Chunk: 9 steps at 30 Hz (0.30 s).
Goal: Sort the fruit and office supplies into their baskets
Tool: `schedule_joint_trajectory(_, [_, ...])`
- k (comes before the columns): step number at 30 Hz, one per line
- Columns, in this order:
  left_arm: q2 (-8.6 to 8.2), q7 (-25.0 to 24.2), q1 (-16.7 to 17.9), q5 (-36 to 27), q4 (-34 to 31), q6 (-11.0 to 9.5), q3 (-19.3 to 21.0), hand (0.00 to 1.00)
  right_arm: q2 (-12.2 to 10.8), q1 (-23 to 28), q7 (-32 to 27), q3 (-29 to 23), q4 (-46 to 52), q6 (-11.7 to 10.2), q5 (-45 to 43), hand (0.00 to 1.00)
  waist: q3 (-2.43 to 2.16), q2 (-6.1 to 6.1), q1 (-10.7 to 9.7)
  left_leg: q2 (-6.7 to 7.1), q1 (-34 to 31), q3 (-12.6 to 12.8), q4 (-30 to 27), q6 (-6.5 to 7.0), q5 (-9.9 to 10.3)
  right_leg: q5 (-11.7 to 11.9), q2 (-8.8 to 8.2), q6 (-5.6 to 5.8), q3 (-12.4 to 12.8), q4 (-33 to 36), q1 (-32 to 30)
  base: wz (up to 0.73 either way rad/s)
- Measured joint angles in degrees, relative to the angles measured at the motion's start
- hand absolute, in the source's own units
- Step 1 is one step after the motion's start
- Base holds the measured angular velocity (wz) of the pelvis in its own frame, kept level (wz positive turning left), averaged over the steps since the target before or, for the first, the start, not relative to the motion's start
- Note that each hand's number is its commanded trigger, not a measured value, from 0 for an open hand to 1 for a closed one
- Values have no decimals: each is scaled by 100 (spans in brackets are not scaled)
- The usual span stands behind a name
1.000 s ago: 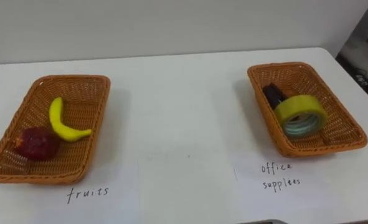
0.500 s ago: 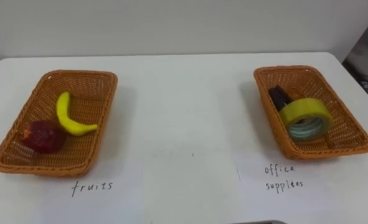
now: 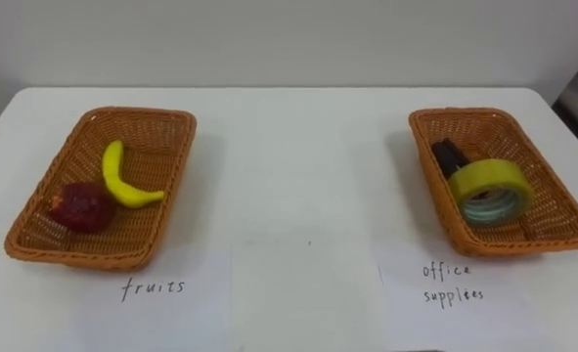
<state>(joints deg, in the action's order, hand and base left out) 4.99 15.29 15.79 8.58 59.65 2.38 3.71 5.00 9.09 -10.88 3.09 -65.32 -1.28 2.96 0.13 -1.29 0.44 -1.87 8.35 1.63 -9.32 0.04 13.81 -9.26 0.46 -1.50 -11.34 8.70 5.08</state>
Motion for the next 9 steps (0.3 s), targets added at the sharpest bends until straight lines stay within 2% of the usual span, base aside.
schedule_joint_trajectory(9, [7,2,0,15,4,-22,63,0,2,-26,72,-15,-102,-11,-26,0,-4,-55,11,42,-106,-194,-38,4,-3,-16,-64,24,-236,-16,48,12])
